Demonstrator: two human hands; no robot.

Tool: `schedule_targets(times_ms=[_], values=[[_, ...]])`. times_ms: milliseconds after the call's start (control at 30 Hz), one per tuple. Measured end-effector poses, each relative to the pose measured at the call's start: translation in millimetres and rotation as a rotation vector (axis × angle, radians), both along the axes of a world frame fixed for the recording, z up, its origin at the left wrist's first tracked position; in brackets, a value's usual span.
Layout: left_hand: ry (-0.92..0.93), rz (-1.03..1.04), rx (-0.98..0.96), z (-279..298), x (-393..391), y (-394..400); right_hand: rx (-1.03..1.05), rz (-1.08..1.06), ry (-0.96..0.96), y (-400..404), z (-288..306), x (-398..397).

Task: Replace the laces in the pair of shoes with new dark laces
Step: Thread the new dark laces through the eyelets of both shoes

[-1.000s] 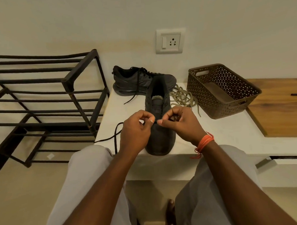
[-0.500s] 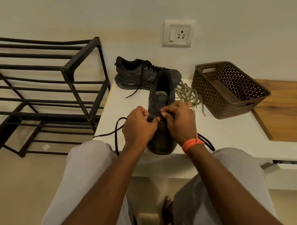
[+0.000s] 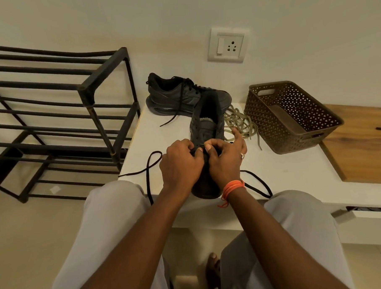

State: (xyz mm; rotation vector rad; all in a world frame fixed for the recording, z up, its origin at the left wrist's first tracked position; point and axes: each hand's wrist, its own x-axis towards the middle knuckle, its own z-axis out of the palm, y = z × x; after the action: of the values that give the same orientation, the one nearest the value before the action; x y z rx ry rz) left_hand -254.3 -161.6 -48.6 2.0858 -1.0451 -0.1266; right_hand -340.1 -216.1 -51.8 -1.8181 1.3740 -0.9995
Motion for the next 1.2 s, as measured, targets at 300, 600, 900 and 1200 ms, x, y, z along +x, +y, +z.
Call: schedule_targets(times_ms=[300, 600, 900, 1200], values=[[-0.011, -0.041, -0.052, -5, 2, 0, 0.113, 0.076, -0.052, -9, -10, 7], [-0.020, -0.030, -0.086, -15, 5, 2, 0.353, 0.127, -0.142, -15, -1, 6], [-0.105, -0.112, -0.098, -14, 14, -14, 0.245, 0.224, -0.052, -14, -3, -8], [0.769, 0.186, -0.820, 39, 50, -4, 0.179, 0.301, 0.117, -20, 3, -19]])
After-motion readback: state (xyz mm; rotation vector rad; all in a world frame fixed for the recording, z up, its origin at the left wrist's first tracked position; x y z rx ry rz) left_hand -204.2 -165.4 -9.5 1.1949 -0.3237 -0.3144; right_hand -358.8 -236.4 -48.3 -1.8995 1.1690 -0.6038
